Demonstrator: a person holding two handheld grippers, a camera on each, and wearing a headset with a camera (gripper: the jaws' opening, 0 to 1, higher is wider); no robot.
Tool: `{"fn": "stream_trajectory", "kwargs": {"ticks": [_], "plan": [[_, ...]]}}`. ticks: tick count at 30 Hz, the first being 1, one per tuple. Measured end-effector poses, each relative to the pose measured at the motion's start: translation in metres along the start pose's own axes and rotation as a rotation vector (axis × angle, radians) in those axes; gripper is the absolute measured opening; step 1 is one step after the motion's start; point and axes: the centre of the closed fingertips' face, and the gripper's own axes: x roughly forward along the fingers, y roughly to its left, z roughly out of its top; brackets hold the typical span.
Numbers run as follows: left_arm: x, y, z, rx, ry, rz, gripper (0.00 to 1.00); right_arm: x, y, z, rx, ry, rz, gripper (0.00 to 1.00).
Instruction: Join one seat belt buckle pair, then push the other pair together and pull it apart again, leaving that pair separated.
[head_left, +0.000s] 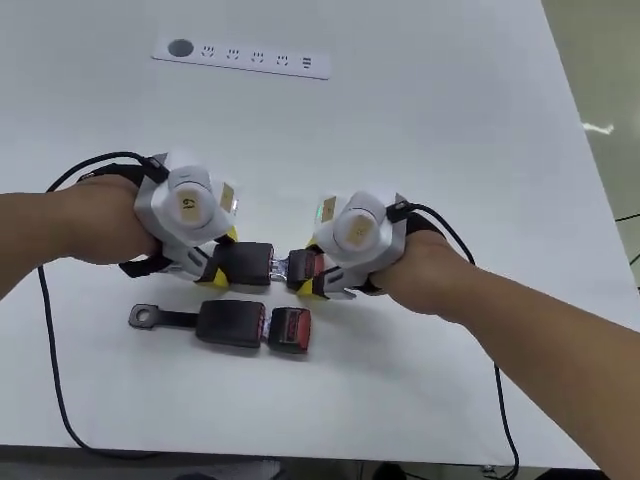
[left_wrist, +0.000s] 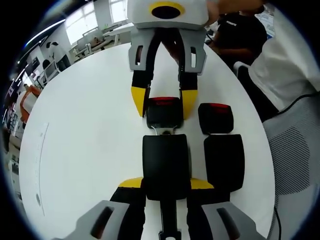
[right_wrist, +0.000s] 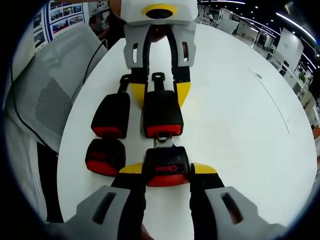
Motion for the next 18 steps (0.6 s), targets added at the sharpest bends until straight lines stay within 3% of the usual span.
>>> {"fn": "stream_trajectory", "kwargs": {"ticks": [5, 11, 18], "plan": [[-0.0004, 0.0007, -0.0007, 0.009, 0.012, -0.004, 0.31, 0.0028, 0.001, 0.009, -0.001, -0.006, 0.003, 0.31], [-0.0015, 0.0005, 0.0005, -0.001, -0.005, -0.003, 0.31, 0.004, 0.0003, 0.0109, 0.008, -0.005, 0.0, 0.31], [-0.0016, 0.001, 0.0018, -0.016, 0.004, -0.002, 0.32, 0.0064, -0.0012, 0.0112, -0.006, 0.001, 0.008, 0.31]]}}
